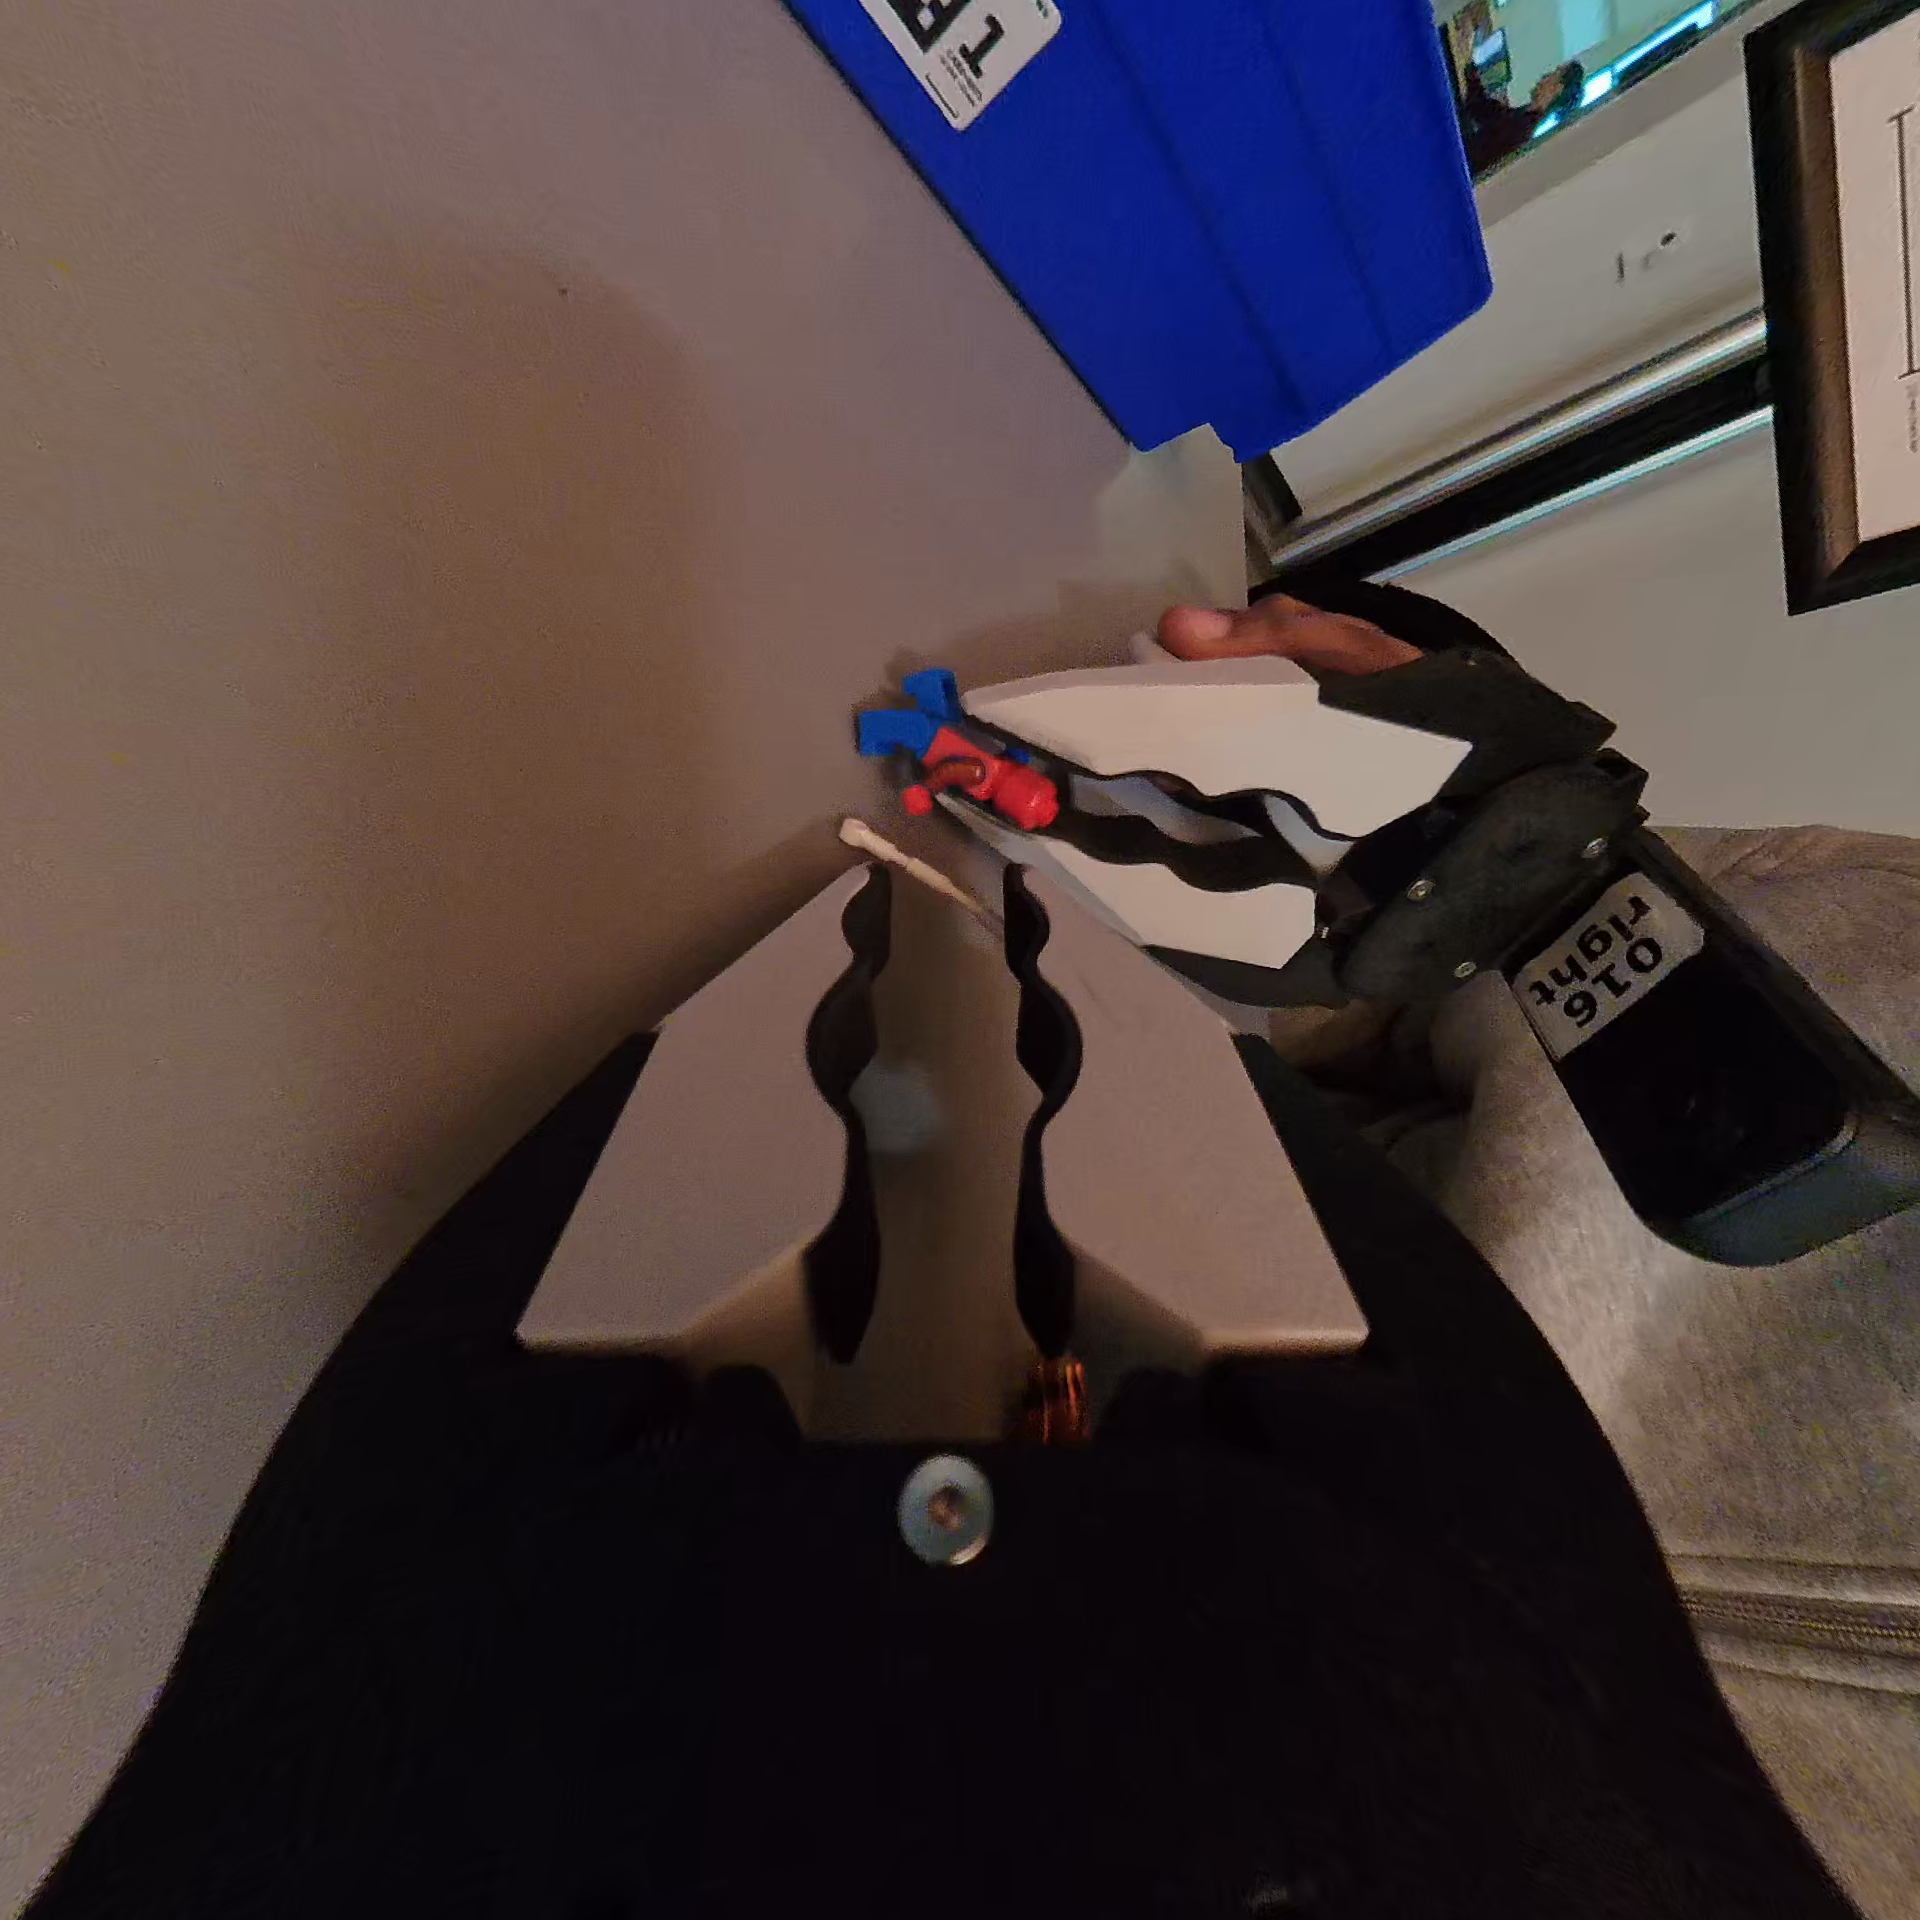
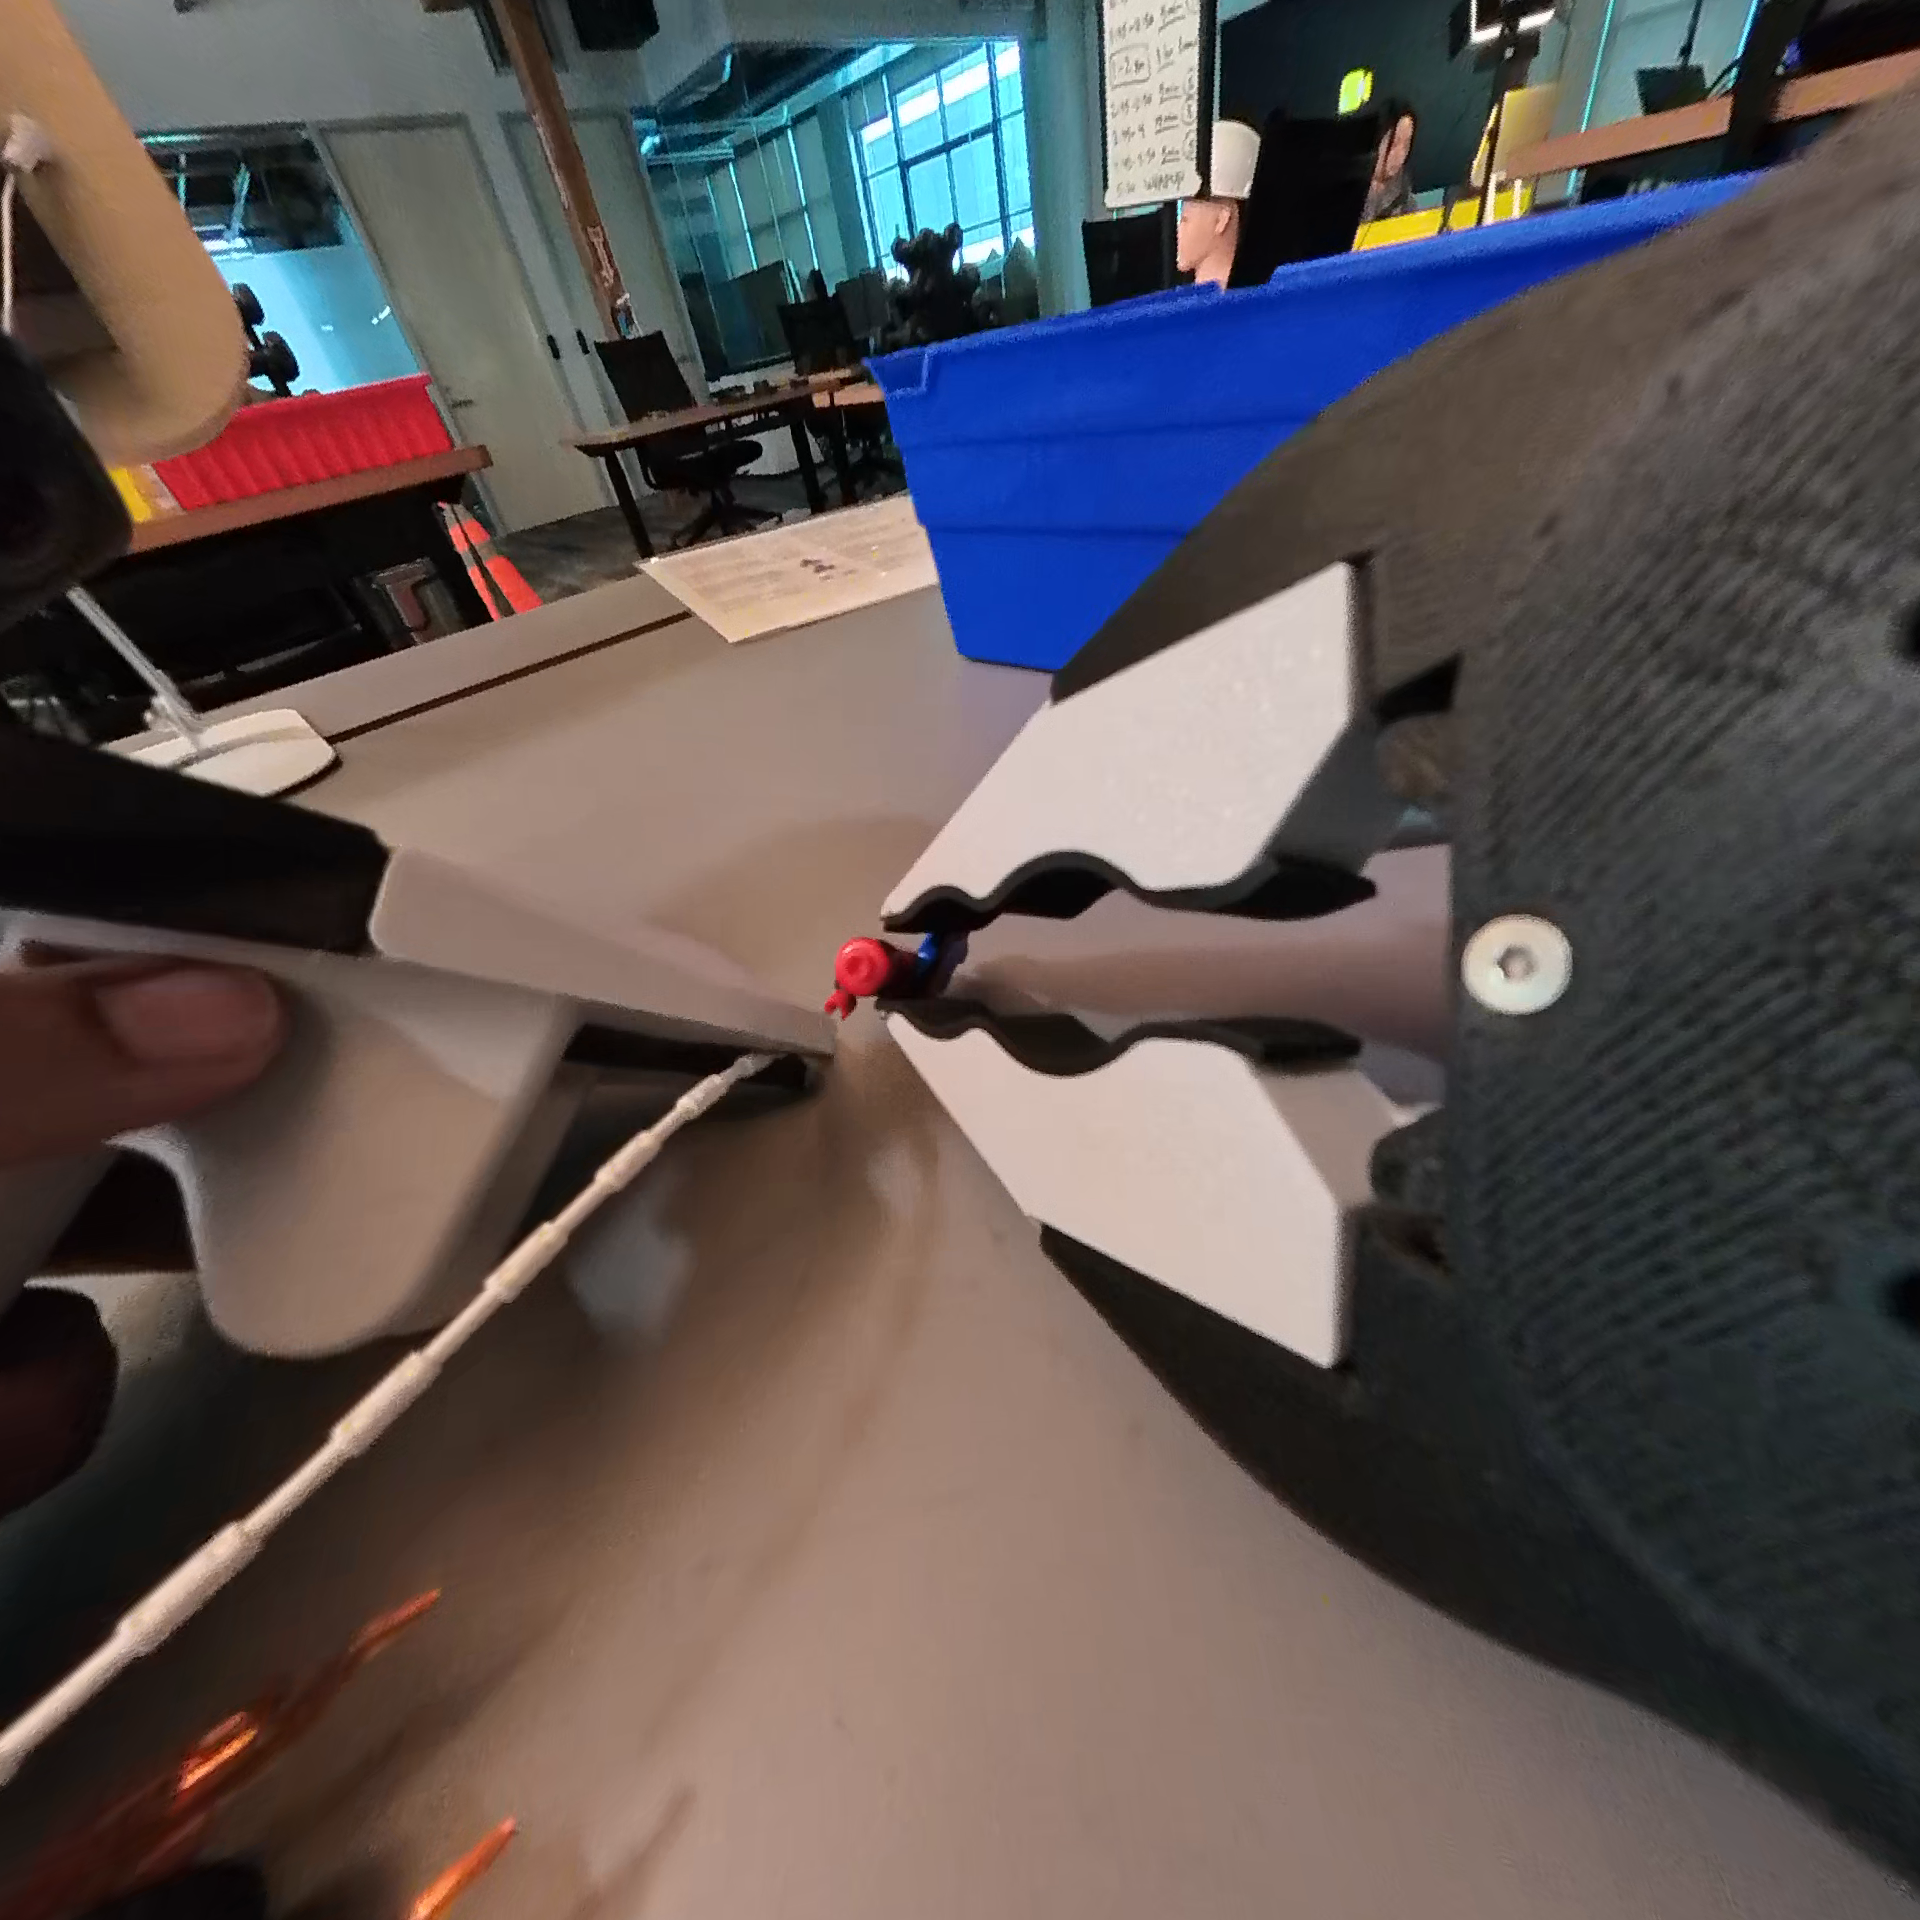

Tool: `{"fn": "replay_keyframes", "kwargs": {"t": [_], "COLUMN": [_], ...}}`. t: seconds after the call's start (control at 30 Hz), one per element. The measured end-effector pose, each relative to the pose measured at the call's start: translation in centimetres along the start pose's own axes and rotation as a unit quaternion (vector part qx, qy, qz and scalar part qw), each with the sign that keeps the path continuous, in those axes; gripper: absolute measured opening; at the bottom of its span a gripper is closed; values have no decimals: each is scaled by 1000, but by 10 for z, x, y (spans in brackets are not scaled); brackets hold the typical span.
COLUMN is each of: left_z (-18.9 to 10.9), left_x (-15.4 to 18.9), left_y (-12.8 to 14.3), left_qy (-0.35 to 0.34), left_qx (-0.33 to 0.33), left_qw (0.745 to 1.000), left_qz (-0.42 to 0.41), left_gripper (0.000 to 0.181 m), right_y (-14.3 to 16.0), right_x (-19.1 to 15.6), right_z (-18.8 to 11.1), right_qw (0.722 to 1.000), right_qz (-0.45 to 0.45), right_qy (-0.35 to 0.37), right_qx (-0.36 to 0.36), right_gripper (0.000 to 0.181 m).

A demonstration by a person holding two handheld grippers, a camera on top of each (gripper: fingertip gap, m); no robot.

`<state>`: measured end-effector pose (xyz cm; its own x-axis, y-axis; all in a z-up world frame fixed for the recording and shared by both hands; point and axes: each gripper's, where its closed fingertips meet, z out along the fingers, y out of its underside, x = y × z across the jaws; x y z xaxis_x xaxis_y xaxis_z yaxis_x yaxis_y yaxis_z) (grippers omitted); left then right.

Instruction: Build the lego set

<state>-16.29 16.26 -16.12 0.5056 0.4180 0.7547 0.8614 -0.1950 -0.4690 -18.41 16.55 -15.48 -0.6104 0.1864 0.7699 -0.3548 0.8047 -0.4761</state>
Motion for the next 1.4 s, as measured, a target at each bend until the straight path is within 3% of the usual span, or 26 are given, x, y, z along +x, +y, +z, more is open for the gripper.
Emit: {"fn": "replay_keyframes", "kwargs": {"t": [0.3,0.73,1.4], "left_z": [2,3,1], "left_x": [1,3,7], "left_y": [1,1,2], "left_qy": [28,40,54], "left_qx": [5,5,6], "left_qw": [1000,999,999], "left_qz": [-5,-5,8], "left_gripper": [5,4,5], "right_y": [-4,-3,-4], "right_x": [3,1,0], "right_z": [-2,-2,-3], "right_qw": [1000,998,998], "right_qz": [1,-49,-21], "right_qy": [6,28,-5], "right_qx": [19,18,66], "right_gripper": [10,10,9]}}
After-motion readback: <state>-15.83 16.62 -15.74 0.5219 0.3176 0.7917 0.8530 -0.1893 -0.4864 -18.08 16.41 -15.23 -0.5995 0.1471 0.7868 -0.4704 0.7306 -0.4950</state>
